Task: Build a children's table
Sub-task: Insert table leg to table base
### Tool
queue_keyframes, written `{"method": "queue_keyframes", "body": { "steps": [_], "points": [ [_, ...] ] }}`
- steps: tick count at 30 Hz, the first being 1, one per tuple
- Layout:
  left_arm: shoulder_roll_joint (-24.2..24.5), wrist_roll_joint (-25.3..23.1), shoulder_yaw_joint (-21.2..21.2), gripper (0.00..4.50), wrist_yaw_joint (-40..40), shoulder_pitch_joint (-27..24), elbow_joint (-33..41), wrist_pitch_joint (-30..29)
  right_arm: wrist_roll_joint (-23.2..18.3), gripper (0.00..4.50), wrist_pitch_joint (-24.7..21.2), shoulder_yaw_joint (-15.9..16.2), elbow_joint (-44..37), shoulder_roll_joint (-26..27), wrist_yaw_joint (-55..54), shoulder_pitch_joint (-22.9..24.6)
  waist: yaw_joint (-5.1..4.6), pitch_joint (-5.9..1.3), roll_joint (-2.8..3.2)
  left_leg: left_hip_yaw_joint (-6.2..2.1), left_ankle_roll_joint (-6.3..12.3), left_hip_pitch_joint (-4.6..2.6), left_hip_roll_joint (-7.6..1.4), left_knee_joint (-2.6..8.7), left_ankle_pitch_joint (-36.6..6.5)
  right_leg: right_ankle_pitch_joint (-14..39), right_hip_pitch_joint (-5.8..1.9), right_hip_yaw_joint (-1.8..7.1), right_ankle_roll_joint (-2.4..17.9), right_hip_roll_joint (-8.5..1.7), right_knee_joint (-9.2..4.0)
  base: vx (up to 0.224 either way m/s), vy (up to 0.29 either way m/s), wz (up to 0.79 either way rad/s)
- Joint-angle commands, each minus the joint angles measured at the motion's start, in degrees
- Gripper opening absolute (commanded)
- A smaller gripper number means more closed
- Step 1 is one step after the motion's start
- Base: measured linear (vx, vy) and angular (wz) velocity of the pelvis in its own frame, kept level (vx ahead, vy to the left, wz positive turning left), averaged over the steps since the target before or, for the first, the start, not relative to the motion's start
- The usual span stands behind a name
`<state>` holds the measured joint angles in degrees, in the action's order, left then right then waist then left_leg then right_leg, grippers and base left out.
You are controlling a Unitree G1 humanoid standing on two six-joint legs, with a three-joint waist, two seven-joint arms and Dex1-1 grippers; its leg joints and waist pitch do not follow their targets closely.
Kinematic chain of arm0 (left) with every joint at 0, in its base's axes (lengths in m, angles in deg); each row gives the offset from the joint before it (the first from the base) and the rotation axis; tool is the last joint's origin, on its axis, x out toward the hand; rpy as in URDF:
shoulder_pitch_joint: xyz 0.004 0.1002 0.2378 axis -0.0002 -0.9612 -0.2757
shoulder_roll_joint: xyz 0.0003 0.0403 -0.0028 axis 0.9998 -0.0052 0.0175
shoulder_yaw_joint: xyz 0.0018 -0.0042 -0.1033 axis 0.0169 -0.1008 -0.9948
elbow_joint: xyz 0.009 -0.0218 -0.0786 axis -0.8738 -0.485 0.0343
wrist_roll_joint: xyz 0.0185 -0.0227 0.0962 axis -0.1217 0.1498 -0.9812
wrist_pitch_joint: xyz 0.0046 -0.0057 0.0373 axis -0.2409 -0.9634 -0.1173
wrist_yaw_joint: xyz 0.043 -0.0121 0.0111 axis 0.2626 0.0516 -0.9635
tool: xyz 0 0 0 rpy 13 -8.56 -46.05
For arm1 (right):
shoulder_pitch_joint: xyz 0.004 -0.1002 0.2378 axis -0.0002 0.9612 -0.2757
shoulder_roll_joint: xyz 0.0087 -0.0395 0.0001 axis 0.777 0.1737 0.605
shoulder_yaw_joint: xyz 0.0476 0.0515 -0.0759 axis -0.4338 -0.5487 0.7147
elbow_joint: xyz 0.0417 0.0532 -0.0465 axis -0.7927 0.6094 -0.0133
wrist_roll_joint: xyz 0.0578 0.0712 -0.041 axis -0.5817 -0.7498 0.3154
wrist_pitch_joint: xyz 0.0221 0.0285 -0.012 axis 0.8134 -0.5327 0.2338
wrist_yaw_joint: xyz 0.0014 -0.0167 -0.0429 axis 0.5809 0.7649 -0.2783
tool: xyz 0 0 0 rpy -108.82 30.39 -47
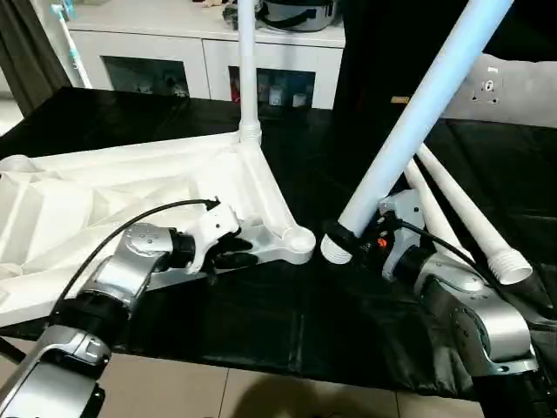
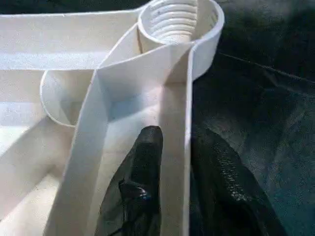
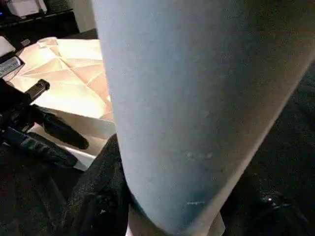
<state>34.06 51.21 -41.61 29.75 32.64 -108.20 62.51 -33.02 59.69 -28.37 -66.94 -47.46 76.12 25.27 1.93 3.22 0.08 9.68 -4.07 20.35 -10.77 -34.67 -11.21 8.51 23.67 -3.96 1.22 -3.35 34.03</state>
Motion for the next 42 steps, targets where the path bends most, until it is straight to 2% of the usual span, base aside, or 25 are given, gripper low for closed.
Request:
{"method": "queue_keyframes", "body": {
  "steps": [1, 4, 7, 10, 13, 15, 17, 21, 24, 25, 29, 31, 34, 37, 38, 39, 40, 42],
  "points": [
    [1.3, -2.2, 1.4, 0.88, 0.6, -1.4, -1.3, -0.6, 0.3, 1.92, 1.0, 0.5, 0.0, -0.6, 0.9, -1.1, 0.25, -3.58, 0.06, -0.61, 0.45, -0.2, -1.6, 4.29, -13.5, 26.5, -2.99, 2.57, 6.1, -4.28, -5.09, 0.0, 0.0, 0.0],
    [1.9, -3.4, 2.3, 0.62, 0.9, -1.6, -1.6, 0.2, 0.4, 1.92, 0.9, 0.8, 0.0, -0.6, 1.2, -1.2, 0.17, -3.46, -0.04, -0.68, 0.48, -0.38, -1.6, 4.35, -14.6, 28.8, -2.85, 2.52, 5.4, -4.3, -5.39, 0.0, 0.0, 0.0],
    [1.5, -3.1, 1.2, 0.34, 0.3, -1.4, -1.6, 0.8, 0.3, 1.92, 0.7, 1.0, 0.0, -0.7, 1.7, -1.7, 0.15, -3.38, -0.06, -0.75, 0.37, -0.61, -1.47, 4.28, -15.5, 32.6, -2.65, 2.37, 4.1, -4.44, -5.87, 0.0, 0.0, 0.0],
    [1.2, -2.7, 0.6, 0.19, 0.7, -1.2, -1.4, 1.4, 0.3, 1.92, 0.6, 1.1, 0.0, -0.8, 2.0, -1.9, 0.13, -3.37, -0.17, -0.8, 0.45, -0.52, -1.5, 4.33, -15.3, 32.8, -2.62, 2.34, 3.9, -4.42, -5.86, 0.0, 0.0, 0.0],
    [0.7, -2.2, 0.7, 0.02, 3.1, -1.9, -0.3, 5.6, 0.5, 1.92, -0.1, 1.9, -0.2, -1.1, 3.2, -2.8, 0.15, -3.54, -0.16, -0.8, 0.76, -0.38, -1.61, 4.38, -14.3, 30.7, -2.72, 2.47, 4.2, -4.41, -5.7, 0.0, 0.0, 0.0],
    [0.8, -2.4, 1.1, 0.0, 3.8, -2.3, 0.1, 6.7, 0.5, 1.92, -0.4, 2.2, -0.4, -1.2, 3.4, -3.1, 0.18, -3.65, -0.19, -0.69, 0.81, -0.33, -1.68, 4.39, -13.5, 28.4, -2.82, 2.59, 4.9, -4.33, -5.32, 0.0, 0.0, 0.0],
    [1.2, -3.8, 3.3, 0.0, 5.5, -3.3, 1.5, 10.0, 0.7, 1.92, -0.9, 3.1, -0.3, -1.4, 3.8, -4.1, 0.28, -3.75, -0.27, -0.62, 0.91, -0.26, -1.72, 4.4, -12.5, 26.4, -2.96, 2.71, 5.6, -4.39, -5.06, 0.0, 0.0, 0.0],
    [0.4, -5.0, 5.4, 0.0, 6.7, -4.0, 1.9, 13.8, 1.0, 1.92, -1.5, 4.0, -0.1, -1.6, 4.3, -4.7, 0.48, -3.72, -0.17, -0.49, 0.81, -0.38, -1.82, 4.47, -11.7, 25.5, -2.91, 2.81, 6.0, -4.36, -4.89, 0.0, 0.0, 0.0],
    [-0.8, -4.7, 5.7, 0.0, 7.5, -4.2, 1.3, 16.1, 1.2, 1.92, -2.6, 5.0, -0.5, -2.0, 5.0, -4.1, 1.02, -3.66, -0.07, -0.44, 0.68, -0.51, -1.92, 4.55, -12.0, 24.6, -2.93, 2.87, 6.4, -4.33, -4.87, 0.0, 0.0, 0.0],
    [-1.3, -4.3, 5.0, 0.0, 7.7, -4.0, 0.9, 16.1, 1.4, 1.92, -3.5, 5.9, -0.6, -2.5, 5.3, -3.5, 1.34, -3.7, 0.23, -0.43, 0.45, -0.72, -1.96, 4.54, -12.4, 24.7, -2.82, 2.94, 6.5, -4.45, -4.85, 0.0, 0.0, 0.0],
    [-1.5, -4.4, 4.5, 0.0, 8.1, -3.9, 0.2, 16.2, 2.0, 1.92, -4.4, 7.2, -0.2, -2.8, 5.6, -3.0, 1.47, -3.48, 0.0, -0.45, 0.22, -0.69, -1.8, 4.61, -13.9, 27.8, -2.81, 2.81, 5.5, -4.46, -5.23, 0.0, 0.0, 0.0],
    [-0.9, -4.2, 4.6, 0.0, 9.7, -4.0, 0.2, 16.5, 2.6, 1.92, -4.5, 7.6, 1.0, -2.3, 4.8, -3.2, 1.37, -3.49, -0.07, -0.58, 0.13, -0.51, -1.62, 4.61, -14.1, 31.1, -2.86, 2.65, 3.9, -4.61, -5.6, 0.0, 0.0, 0.0],
    [-0.2, -3.5, 4.7, 0.0, 12.3, -4.8, 1.1, 16.9, 3.5, 1.92, -4.1, 7.7, 3.3, -1.4, 4.0, -4.2, 1.21, -3.46, -0.01, -0.7, -0.03, -0.74, -1.6, 4.57, -14.7, 33.7, -2.52, 2.54, 3.1, -4.68, -5.96, 0.0, 0.0, 0.0],
    [0.0, -3.1, 4.5, 0.0, 13.3, -5.2, 1.8, 17.1, 3.4, 1.92, -4.3, 8.1, 4.6, -1.1, 4.5, -5.1, 1.17, -3.52, 0.05, -0.68, 0.01, -0.75, -1.78, 4.59, -14.6, 32.3, -2.46, 2.67, 3.7, -4.66, -5.8, 0.0, 0.0, 0.0],
    [-0.1, -2.6, 4.3, 0.0, 13.8, -5.5, 2.3, 16.7, 3.3, 1.92, -4.2, 8.2, 5.3, -1.0, 4.8, -5.4, 1.09, -3.54, -0.68, -0.61, 0.22, -0.59, -1.81, 4.63, -14.3, 31.9, -2.58, 2.67, 3.7, -4.62, -5.72, 0.0, 0.0, 0.0],
    [-0.2, -2.5, 4.3, 0.0, 14.1, -5.7, 2.6, 16.7, 3.3, 1.92, -4.2, 8.4, 5.8, -1.0, 5.2, -5.6, 1.21, -3.55, -0.16, -0.66, 0.28, -0.59, -1.87, 4.69, -14.0, 31.3, -2.56, 2.68, 4.1, -4.69, -5.5, 0.0, 0.0, 0.0],
    [-0.3, -2.5, 4.3, 0.0, 14.3, -5.7, 2.8, 16.8, 3.4, 1.92, -4.2, 8.5, 6.1, -0.9, 5.6, -5.7, 1.13, -3.54, -0.32, -0.65, 0.28, -0.6, -1.87, 4.7, -14.1, 31.2, -2.55, 2.65, 4.2, -4.63, -5.47, 0.0, 0.0, 0.0],
    [-0.7, -4.0, 4.2, 0.0, 12.6, -5.3, 2.0, 17.7, 3.4, 1.92, -4.6, 9.4, 6.8, -1.2, 6.9, -5.8, 1.16, -3.52, -0.26, -0.6, 0.3, -0.55, -1.85, 4.66, -14.1, 30.8, -2.58, 2.75, 4.3, -4.67, -5.45, 0.0, 0.0, 0.0]
  ]
}}
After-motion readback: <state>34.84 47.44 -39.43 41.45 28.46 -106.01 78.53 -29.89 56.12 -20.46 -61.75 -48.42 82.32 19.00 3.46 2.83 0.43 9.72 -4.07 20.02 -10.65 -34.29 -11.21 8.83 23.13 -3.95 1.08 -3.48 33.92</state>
